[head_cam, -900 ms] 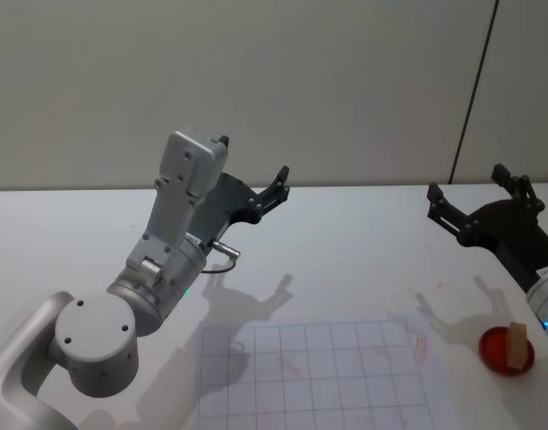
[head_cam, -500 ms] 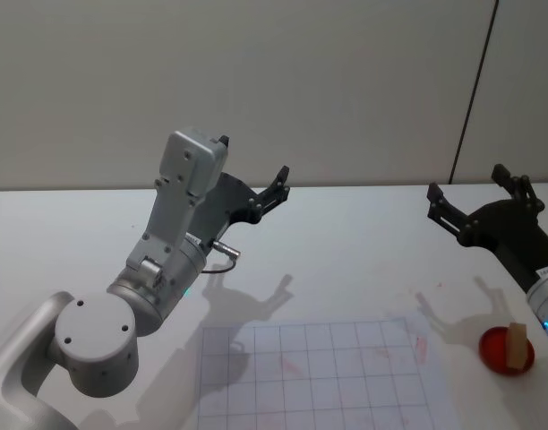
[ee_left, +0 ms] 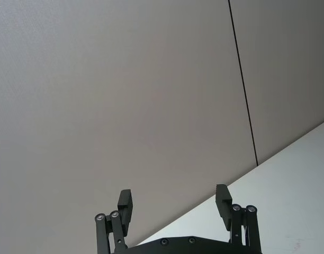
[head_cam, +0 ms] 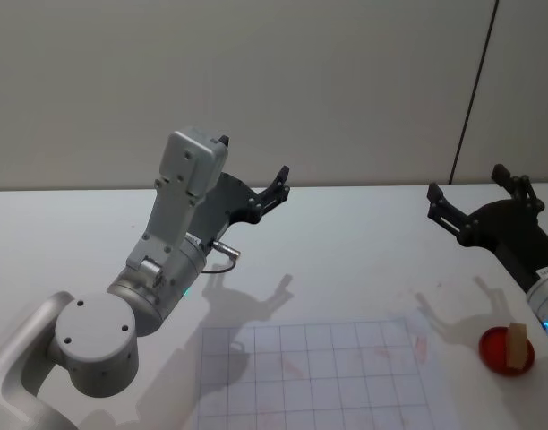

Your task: Use the one hand to pick up the stamp and affix it onto the A4 paper.

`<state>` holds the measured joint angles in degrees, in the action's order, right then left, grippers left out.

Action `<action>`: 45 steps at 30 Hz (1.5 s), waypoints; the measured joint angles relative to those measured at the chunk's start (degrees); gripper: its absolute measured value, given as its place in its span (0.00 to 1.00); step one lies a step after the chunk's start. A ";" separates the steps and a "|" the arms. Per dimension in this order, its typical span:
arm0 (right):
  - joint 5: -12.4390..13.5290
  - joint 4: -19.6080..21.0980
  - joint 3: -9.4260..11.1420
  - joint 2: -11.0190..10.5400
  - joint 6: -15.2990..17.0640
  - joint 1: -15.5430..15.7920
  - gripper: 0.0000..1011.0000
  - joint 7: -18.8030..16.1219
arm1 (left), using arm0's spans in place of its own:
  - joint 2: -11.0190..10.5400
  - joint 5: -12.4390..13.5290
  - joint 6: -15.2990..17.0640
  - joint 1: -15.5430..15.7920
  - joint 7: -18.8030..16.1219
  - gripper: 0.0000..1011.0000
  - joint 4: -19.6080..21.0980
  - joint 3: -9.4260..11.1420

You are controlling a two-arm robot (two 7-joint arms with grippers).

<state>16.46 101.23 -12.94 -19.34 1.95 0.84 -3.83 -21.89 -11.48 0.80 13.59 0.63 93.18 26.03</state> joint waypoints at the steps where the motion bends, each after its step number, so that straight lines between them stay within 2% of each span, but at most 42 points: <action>1: 0.00 0.00 0.00 0.00 0.00 0.00 0.99 0.00 | 0.00 0.00 0.00 0.00 0.00 0.99 0.00 0.00; 18: -0.04 0.00 0.00 0.02 0.03 0.00 0.99 0.06 | 0.00 0.00 0.00 0.00 0.00 0.99 0.00 0.00; 25: -0.62 0.51 0.13 0.10 1.10 0.31 0.99 1.79 | 0.00 0.00 0.00 0.00 0.00 0.99 0.00 0.00; 33: -0.95 2.08 0.52 0.12 4.76 1.40 0.99 5.95 | 0.00 0.00 0.00 0.00 0.00 0.99 0.00 0.00; 45: 0.74 6.21 1.72 -0.51 13.45 5.00 0.99 13.26 | 0.00 0.00 0.00 0.00 0.00 0.99 0.00 0.00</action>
<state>17.20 107.44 -11.22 -19.84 15.40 5.84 9.43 -21.89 -11.48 0.79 13.59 0.63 93.18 26.03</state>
